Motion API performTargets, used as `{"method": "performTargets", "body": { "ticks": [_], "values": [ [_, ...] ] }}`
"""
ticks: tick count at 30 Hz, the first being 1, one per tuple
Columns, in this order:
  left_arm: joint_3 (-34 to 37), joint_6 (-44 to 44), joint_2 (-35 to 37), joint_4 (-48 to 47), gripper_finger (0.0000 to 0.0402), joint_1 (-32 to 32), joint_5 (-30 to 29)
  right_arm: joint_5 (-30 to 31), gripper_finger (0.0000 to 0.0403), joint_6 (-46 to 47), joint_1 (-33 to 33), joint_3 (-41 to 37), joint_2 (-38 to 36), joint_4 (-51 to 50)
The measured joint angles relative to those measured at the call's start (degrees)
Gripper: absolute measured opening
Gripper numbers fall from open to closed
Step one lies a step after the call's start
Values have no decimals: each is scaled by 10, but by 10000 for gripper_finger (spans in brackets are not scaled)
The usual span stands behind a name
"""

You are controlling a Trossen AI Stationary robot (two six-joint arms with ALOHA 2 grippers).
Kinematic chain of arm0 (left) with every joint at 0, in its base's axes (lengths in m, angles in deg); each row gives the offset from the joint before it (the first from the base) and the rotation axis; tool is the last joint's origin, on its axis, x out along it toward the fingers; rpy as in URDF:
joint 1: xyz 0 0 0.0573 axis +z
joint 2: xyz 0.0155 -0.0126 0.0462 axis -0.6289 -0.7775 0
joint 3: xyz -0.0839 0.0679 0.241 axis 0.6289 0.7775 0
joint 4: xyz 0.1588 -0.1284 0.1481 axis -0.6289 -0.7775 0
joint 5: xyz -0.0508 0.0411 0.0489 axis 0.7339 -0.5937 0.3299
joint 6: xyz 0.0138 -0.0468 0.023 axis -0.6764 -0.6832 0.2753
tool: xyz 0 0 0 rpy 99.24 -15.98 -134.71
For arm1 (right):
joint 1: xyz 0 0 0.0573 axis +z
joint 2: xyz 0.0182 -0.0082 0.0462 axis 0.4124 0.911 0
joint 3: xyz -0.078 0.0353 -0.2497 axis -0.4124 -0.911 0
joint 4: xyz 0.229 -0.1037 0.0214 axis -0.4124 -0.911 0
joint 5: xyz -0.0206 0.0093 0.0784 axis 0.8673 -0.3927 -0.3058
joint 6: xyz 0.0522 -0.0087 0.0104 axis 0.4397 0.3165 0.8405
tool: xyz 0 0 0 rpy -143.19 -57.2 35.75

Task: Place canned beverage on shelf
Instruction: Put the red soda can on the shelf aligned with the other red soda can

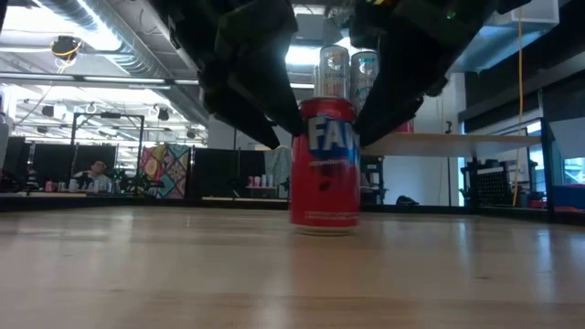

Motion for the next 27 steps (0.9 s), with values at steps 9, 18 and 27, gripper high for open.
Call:
{"method": "performTargets", "body": {
  "ticks": [9, 18, 27],
  "values": [
    [0, 6, 4, -20, 352, 0, 1, -68, 379, -24, 8, 7, -2, 38],
    [0, -19, 28, -97, 352, -15, -4, -46, 379, -43, 8, 58, -3, 35],
    [0, -43, 28, -100, 352, -30, -4, -21, 379, -46, -9, 60, 32, 79]
  ]
}}
